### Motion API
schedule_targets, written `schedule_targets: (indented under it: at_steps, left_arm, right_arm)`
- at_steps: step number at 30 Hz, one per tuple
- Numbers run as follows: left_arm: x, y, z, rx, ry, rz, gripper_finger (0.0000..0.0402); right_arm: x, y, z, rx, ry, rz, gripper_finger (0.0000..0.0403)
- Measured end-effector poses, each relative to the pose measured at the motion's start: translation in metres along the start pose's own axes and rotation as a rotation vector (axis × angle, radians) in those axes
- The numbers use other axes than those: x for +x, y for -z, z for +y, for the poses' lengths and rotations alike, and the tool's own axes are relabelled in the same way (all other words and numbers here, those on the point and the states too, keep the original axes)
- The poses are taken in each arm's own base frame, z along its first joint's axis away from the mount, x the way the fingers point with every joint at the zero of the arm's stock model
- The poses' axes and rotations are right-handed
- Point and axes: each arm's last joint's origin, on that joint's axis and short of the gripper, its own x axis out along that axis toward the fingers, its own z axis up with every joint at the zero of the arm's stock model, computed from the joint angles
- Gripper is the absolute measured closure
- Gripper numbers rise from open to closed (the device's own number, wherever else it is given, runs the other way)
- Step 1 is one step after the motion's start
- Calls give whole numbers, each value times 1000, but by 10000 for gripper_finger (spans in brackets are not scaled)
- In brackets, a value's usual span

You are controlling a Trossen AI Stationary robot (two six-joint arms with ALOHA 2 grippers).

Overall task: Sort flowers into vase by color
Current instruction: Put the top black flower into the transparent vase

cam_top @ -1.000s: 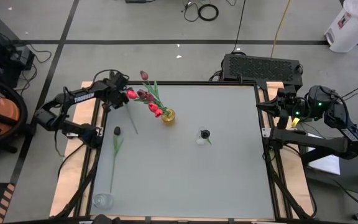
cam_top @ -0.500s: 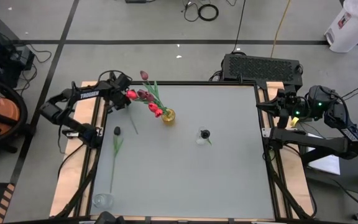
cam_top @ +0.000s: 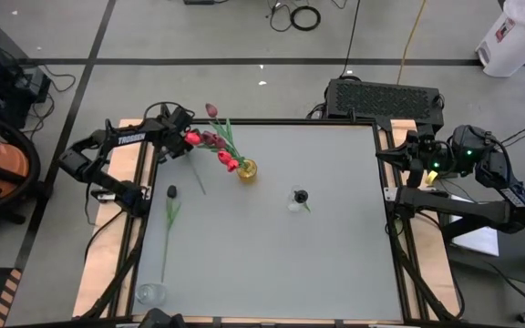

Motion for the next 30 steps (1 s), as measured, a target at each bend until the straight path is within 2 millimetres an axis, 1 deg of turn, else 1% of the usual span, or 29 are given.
schedule_targets:
  at_steps: [18,30]
  left_arm:
    - [0,-2,1,3,-33,-56,301]
    - [0,0,2,11,-40,-37,301]
  right_arm:
    - [0,-2,1,11,-12,-21,403]
    - [0,-2,1,48,-12,-20,403]
